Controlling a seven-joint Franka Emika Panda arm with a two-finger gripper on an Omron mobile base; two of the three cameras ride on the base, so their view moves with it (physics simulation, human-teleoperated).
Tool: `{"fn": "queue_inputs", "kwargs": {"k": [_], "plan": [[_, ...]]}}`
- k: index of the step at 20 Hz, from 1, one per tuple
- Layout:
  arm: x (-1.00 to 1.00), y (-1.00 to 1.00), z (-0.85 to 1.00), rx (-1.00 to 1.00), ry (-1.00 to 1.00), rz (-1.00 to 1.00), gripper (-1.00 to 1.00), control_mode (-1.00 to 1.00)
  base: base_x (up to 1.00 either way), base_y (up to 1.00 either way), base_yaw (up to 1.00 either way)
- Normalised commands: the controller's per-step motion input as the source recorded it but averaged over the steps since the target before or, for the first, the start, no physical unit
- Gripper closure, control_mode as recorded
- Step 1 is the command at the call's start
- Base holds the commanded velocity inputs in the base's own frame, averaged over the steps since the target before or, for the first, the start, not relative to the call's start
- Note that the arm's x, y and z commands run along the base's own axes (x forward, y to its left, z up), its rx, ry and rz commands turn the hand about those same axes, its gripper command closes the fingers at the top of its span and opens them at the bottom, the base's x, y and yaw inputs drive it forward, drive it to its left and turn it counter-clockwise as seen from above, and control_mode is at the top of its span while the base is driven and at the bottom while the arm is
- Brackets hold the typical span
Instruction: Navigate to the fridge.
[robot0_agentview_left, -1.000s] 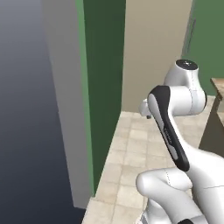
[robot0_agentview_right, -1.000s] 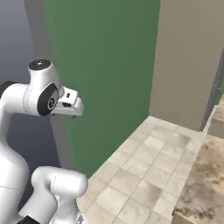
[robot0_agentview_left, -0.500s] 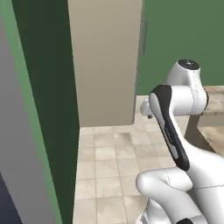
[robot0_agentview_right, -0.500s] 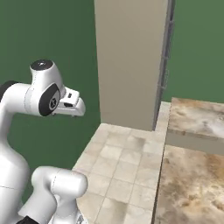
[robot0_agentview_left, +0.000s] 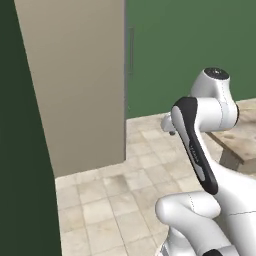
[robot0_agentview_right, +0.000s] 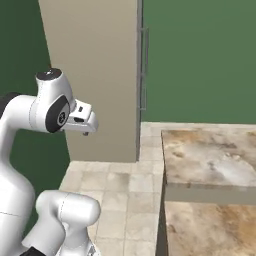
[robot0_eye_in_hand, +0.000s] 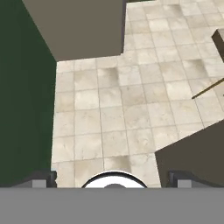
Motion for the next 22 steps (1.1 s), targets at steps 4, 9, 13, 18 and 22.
{"fn": "queue_inputs", "kwargs": {"k": [4,9,13,18,22], "plan": [[0.0,0.0,0.0,0.0,0.0,0.0,-1.0,1.0,1.0,0.27,-0.44],[0.0,0.0,0.0,0.0,0.0,0.0,-1.0,1.0,1.0,0.29,-0.45],[0.0,0.0,0.0,0.0,0.0,0.0,-1.0,1.0,1.0,0.39,-0.47],[0.0,0.0,0.0,0.0,0.0,0.0,-1.0,1.0,1.0,0.22,-0.49],[0.0,0.0,0.0,0.0,0.0,0.0,-1.0,1.0,0.99,-0.13,-0.45]]}}
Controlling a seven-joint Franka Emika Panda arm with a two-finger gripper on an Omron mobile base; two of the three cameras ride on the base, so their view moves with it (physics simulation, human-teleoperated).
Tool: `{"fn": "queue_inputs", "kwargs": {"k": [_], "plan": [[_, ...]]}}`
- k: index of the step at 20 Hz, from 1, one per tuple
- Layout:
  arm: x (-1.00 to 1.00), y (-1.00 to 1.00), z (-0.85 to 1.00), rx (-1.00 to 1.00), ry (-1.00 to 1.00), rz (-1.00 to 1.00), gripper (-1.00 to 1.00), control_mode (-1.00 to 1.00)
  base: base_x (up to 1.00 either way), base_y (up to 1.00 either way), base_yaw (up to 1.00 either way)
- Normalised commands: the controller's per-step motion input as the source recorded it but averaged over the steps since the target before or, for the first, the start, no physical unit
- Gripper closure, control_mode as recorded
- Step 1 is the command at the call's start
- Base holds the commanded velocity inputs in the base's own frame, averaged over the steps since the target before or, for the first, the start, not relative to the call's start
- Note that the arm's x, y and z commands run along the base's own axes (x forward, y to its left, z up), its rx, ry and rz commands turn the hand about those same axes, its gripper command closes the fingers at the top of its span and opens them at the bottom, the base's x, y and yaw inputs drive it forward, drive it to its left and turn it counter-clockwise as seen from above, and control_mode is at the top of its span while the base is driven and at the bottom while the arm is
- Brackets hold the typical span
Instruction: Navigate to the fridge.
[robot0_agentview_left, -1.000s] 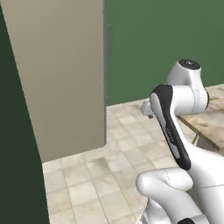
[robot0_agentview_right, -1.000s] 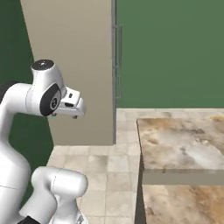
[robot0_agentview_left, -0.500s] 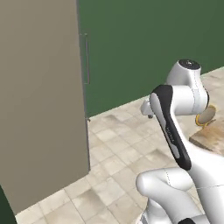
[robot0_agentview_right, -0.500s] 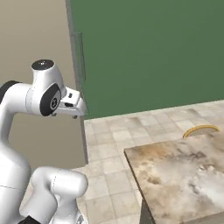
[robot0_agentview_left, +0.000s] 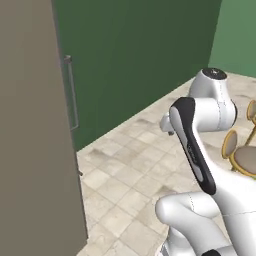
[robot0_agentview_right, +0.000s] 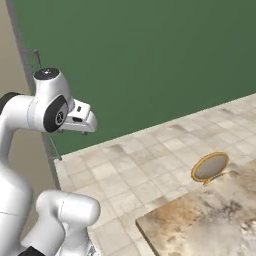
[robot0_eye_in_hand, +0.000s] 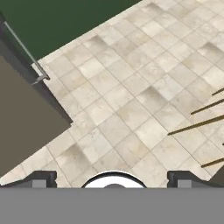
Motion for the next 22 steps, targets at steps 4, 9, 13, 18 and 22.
{"fn": "queue_inputs", "kwargs": {"k": [4,9,13,18,22], "plan": [[0.0,0.0,0.0,0.0,0.0,0.0,-1.0,1.0,0.96,-0.38,-0.38],[0.0,0.0,0.0,0.0,0.0,0.0,-1.0,1.0,1.0,-0.05,-0.3],[0.0,0.0,0.0,0.0,0.0,0.0,-1.0,1.0,1.0,0.04,-0.2],[0.0,0.0,0.0,0.0,0.0,0.0,-1.0,1.0,1.0,0.15,-0.18],[0.0,0.0,0.0,0.0,0.0,0.0,-1.0,1.0,1.0,0.1,-0.15]]}}
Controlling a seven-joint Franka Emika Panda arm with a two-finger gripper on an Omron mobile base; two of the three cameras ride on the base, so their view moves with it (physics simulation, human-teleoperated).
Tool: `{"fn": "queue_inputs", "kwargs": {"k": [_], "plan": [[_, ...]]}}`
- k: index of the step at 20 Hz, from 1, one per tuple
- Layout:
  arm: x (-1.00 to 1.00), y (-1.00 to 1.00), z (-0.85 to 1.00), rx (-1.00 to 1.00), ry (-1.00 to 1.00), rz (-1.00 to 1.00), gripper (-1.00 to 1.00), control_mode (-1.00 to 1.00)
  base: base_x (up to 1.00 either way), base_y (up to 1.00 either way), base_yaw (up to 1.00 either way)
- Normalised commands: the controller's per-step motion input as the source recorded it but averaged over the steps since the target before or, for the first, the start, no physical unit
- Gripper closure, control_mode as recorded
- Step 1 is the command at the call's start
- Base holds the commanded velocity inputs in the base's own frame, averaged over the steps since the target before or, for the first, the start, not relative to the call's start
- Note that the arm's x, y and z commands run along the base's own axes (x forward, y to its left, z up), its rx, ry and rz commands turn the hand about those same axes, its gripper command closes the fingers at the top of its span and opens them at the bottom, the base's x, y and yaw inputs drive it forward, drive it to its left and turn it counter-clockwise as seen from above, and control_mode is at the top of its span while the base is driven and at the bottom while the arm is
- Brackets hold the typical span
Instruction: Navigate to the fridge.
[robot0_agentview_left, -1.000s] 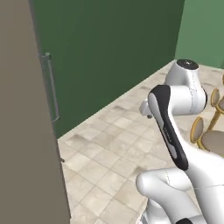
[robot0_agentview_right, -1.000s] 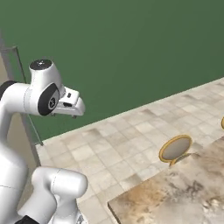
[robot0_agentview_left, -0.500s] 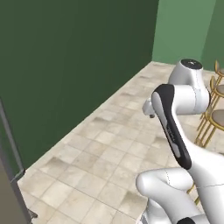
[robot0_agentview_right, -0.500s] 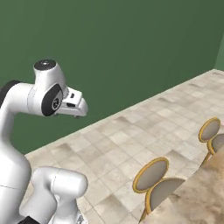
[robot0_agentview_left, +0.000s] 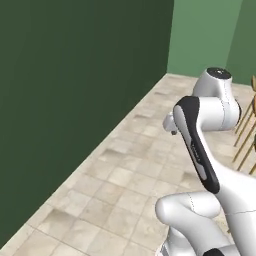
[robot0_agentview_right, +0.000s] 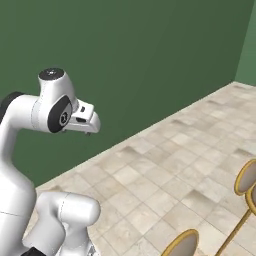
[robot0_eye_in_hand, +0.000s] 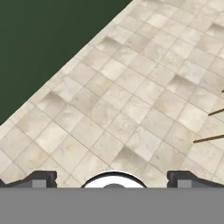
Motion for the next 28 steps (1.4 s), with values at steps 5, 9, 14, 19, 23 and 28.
{"fn": "queue_inputs", "kwargs": {"k": [5,9,14,19,23,28], "plan": [[0.0,0.0,0.0,0.0,0.0,0.0,-1.0,1.0,1.0,0.0,0.29],[0.0,0.0,0.0,0.0,0.0,0.0,-1.0,1.0,1.0,-0.01,0.62],[0.0,0.0,0.0,0.0,0.0,0.0,-1.0,1.0,0.9,0.0,0.77],[0.0,0.0,0.0,0.0,0.0,0.0,-1.0,1.0,0.4,0.0,0.9],[0.0,0.0,0.0,0.0,0.0,0.0,-1.0,1.0,0.11,-0.28,0.82],[0.0,0.0,0.0,0.0,0.0,0.0,-1.0,1.0,0.06,-0.73,0.67]]}}
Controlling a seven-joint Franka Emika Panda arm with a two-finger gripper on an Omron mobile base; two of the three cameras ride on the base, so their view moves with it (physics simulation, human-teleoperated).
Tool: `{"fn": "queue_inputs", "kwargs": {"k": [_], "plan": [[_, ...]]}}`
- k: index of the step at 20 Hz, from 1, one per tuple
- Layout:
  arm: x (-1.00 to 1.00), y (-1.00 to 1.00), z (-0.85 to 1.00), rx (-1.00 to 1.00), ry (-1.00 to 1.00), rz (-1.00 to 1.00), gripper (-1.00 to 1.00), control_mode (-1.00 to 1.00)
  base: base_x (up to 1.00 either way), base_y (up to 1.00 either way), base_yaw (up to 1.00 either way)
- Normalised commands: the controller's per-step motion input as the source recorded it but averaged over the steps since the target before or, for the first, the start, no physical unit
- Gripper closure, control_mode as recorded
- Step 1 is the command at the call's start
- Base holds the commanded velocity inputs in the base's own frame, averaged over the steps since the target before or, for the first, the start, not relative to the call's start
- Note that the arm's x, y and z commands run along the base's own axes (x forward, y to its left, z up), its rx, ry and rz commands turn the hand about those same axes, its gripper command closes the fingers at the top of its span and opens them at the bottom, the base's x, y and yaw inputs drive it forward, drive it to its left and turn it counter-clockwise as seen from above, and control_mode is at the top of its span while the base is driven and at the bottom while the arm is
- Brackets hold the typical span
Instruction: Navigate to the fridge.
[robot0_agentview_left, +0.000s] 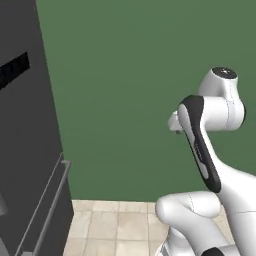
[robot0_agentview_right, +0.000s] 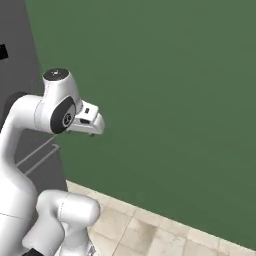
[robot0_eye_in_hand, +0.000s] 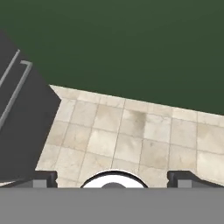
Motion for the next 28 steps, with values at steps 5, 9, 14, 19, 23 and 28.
{"fn": "queue_inputs", "kwargs": {"k": [5,9,14,19,23,28], "plan": [[0.0,0.0,0.0,0.0,0.0,0.0,-1.0,1.0,0.2,-0.99,0.54],[0.0,0.0,0.0,0.0,0.0,0.0,-1.0,1.0,0.34,-0.83,0.61],[0.0,0.0,0.0,0.0,0.0,0.0,-1.0,1.0,0.38,-0.6,0.7],[0.0,0.0,0.0,0.0,0.0,0.0,-1.0,1.0,0.46,-0.58,0.7],[0.0,0.0,0.0,0.0,0.0,0.0,-1.0,1.0,0.47,-0.64,0.63],[0.0,0.0,0.0,0.0,0.0,0.0,-1.0,1.0,0.5,-0.58,0.55]]}}
